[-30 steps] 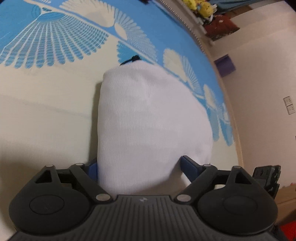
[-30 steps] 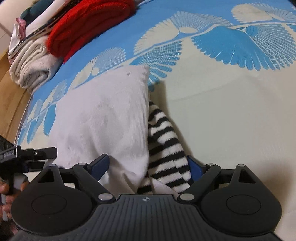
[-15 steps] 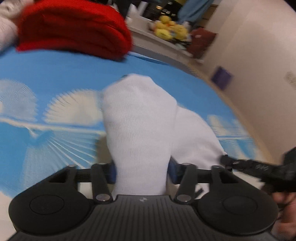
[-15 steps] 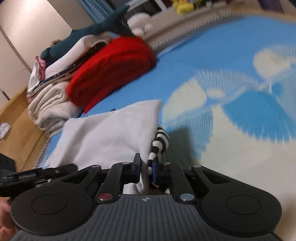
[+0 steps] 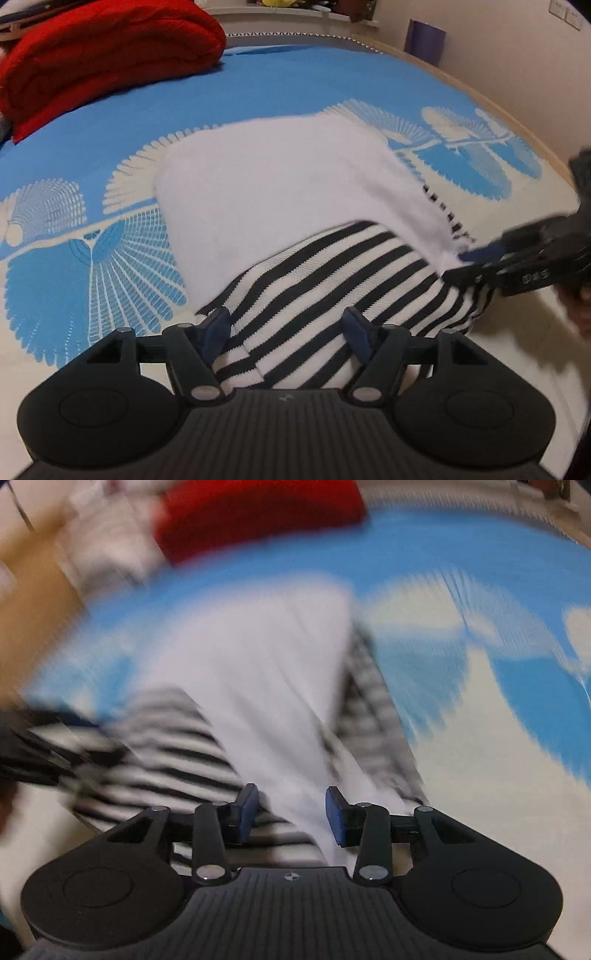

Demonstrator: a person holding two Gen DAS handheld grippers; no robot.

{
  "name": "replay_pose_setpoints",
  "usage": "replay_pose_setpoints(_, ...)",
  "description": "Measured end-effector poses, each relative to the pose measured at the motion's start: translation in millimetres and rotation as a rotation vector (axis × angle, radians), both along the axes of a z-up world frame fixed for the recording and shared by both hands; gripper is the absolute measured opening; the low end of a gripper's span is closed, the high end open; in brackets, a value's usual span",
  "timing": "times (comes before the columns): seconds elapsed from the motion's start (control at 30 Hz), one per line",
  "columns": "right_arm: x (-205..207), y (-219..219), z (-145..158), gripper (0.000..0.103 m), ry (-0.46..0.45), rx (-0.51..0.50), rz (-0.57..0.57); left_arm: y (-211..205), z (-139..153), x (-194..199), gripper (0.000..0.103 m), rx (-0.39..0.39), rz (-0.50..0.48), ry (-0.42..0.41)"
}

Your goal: Fold small clothes

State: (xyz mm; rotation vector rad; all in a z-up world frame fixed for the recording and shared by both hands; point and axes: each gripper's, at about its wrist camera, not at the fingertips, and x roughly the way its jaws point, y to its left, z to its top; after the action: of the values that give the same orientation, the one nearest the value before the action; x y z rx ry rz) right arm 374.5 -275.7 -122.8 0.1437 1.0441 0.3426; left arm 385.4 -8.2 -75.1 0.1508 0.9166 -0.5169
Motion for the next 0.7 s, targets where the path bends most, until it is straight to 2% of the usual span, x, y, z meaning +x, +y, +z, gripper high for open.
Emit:
replay_pose_setpoints(0.1,1.0,-14.9,2.1,0.048,0.046,0.076,-0.061,10.8,23.1,-8.2,0.065,-0.039,-0.014,-0.043)
replay_pose_setpoints(0.13,0.1,-16.1,5.0,0.048,0.042,0.076,-0.058,14.0,18.8,-8.0,0.062,-0.041,-0.012,-0.026)
replay_pose_setpoints(0.17,-2.7,-14.6,5.7,0.048,0.040,0.055,-0.041,14.7,5.5,-4.3,0.062,-0.003,0.004,0.011)
replay_pose_setpoints(0.2,-6.4,-12.5,3.0,0.048,0.047,0.021,-0.025,14.9,-13.4,-4.1,0.068,0.036,0.027,0.060)
replay_pose_setpoints(0.23,-9.0,-9.2,-0.3,0.048,0.050,-0.017,-0.010,18.2,-23.1,-6.1,0.073,0.005,0.060,0.088)
replay_pose_setpoints(0.27,-13.5,-9.0,-0.3,0.048,0.042,-0.033,-0.001,22.0,-23.5,-5.8,0.074,-0.027,0.106,0.101)
replay_pose_setpoints(0.3,-14.9,-7.4,1.7,0.048,0.040,-0.048,-0.002,23.5,-15.7,-7.6,0.074,-0.032,0.147,0.103)
replay_pose_setpoints(0.37,-21.6,-7.8,11.8,0.050,0.032,-0.054,-0.054,21.1,9.7,-21.2,0.074,0.006,0.186,0.025)
replay_pose_setpoints(0.4,-27.6,-10.6,21.5,0.052,0.014,-0.053,-0.094,19.5,23.6,-31.9,0.080,0.033,0.204,-0.031)
replay_pose_setpoints(0.43,-36.1,-13.2,33.9,0.059,-0.016,-0.069,-0.131,18.6,36.0,-42.5,0.089,0.050,0.229,-0.070)
replay_pose_setpoints(0.53,-63.3,-21.2,78.4,0.068,-0.132,-0.101,-0.213,21.0,70.0,-80.6,0.103,0.031,0.329,-0.138)
replay_pose_setpoints(0.6,-85.4,-25.9,108.8,0.080,-0.199,-0.086,-0.259,18.6,89.7,-106.0,0.103,0.030,0.383,-0.158)
replay_pose_setpoints(0.63,-98.0,-26.8,124.4,0.089,-0.230,-0.083,-0.281,17.0,98.8,-117.0,0.103,0.037,0.410,-0.163)
replay_pose_setpoints(0.67,-107.1,-27.1,137.0,0.094,-0.256,-0.085,-0.295,16.4,105.9,-130.3,0.103,0.039,0.437,-0.166)
replay_pose_setpoints(0.7,-120.3,-26.2,148.9,0.095,-0.286,-0.091,-0.305,15.0,111.6,-144.2,0.103,0.036,0.458,-0.167)
